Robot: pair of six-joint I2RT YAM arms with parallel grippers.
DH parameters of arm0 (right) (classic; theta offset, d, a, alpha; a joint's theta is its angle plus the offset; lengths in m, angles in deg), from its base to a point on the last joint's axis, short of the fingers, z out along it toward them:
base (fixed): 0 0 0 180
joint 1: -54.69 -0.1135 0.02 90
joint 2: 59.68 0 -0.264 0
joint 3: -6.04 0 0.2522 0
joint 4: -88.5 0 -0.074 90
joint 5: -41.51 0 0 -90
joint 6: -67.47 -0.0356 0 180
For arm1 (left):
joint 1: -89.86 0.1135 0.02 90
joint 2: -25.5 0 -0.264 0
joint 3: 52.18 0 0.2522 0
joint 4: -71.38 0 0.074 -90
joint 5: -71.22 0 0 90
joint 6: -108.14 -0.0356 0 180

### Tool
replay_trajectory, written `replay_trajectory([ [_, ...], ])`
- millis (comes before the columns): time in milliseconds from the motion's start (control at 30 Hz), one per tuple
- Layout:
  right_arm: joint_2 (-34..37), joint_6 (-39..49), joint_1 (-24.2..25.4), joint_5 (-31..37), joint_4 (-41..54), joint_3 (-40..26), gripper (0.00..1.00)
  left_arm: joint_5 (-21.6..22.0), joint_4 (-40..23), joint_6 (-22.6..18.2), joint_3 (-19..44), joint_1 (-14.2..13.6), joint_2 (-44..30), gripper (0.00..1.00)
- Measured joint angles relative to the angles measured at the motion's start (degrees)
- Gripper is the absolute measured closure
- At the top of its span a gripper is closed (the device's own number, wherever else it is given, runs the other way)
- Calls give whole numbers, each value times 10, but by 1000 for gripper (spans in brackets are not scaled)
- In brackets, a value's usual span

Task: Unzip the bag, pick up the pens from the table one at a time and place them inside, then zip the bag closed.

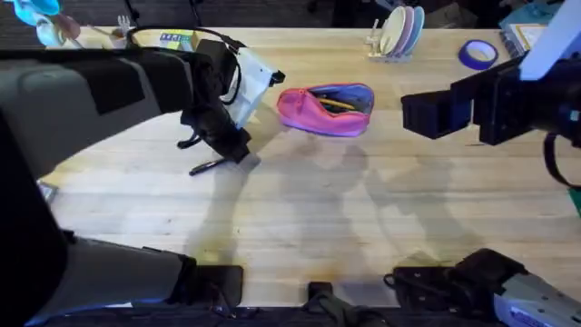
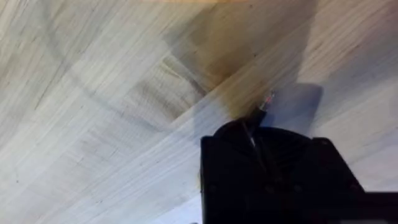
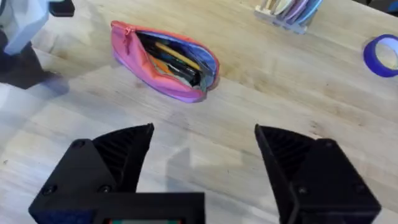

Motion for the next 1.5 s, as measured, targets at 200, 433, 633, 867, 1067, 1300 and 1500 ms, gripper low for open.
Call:
replay_trajectory([
  [200,0,0,0,1,0,0,3,-16,-1,19,50,-3,-32,959],
  [433,0,0,0,1,0,0,3,-31,12,24,211,-5,-38,958],
  [633,-1,0,0,1,0,0,3,-76,37,24,271,-8,-38,958],
  [867,-31,0,0,1,0,0,3,-115,110,24,279,-57,-38,958],
  [1067,-47,0,0,1,1,0,3,-148,187,24,279,-121,-38,958],
  [1300,-48,0,0,1,1,0,3,-210,206,24,279,-169,-38,958],
  [1500,-48,0,0,1,1,0,4,-230,203,28,279,-199,-38,957],
])
